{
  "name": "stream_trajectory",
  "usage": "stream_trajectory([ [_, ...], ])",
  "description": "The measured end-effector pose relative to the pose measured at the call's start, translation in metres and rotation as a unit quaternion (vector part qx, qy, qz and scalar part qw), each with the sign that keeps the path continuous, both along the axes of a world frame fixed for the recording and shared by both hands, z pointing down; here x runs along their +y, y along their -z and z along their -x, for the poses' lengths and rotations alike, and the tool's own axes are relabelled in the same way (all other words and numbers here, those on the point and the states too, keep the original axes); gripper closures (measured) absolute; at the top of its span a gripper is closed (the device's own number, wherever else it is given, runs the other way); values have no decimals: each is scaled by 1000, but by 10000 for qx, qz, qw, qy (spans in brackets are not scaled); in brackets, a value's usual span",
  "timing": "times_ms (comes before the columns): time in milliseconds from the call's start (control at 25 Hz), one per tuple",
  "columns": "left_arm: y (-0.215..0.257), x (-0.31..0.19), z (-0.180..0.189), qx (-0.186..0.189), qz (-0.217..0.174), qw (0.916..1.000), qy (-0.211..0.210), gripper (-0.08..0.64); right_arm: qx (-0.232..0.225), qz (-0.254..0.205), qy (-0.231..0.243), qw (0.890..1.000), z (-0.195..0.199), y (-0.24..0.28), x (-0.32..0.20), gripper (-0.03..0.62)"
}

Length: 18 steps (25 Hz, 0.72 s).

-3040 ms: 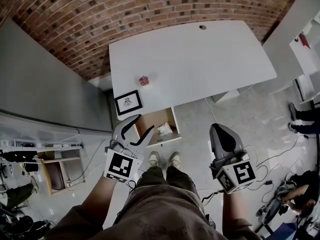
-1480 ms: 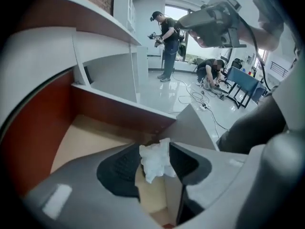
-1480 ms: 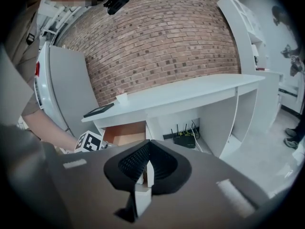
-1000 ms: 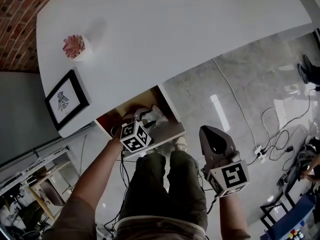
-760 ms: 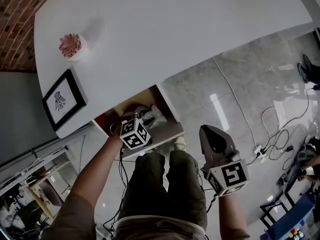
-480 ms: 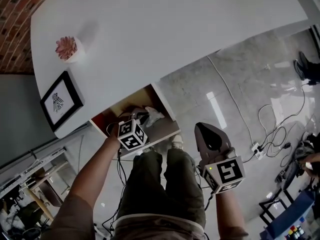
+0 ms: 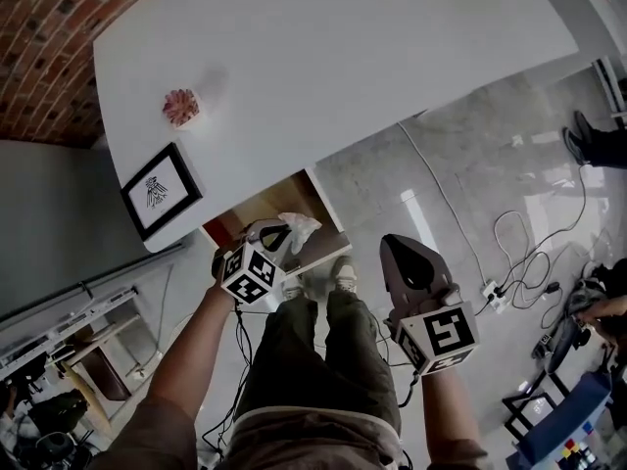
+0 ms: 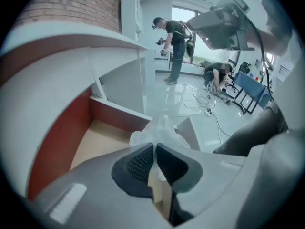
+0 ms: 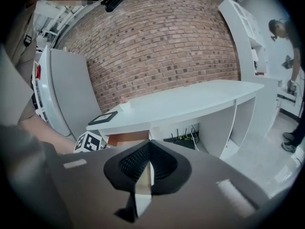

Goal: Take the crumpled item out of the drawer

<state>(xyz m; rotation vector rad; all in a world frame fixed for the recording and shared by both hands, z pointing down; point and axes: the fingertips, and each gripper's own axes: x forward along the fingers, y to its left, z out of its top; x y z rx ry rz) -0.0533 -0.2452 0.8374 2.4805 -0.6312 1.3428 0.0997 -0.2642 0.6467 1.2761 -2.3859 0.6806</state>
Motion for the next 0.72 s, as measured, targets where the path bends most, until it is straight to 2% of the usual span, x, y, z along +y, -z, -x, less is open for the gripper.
stream_trajectory([
  [400, 149, 5, 3, 615, -670, 9950, 415, 531, 117, -371, 105, 9992, 9, 115, 8, 565],
  [720, 284, -4, 18, 1113, -1442, 9792, 898, 531, 64, -939, 254, 9952, 23, 211, 16, 565],
])
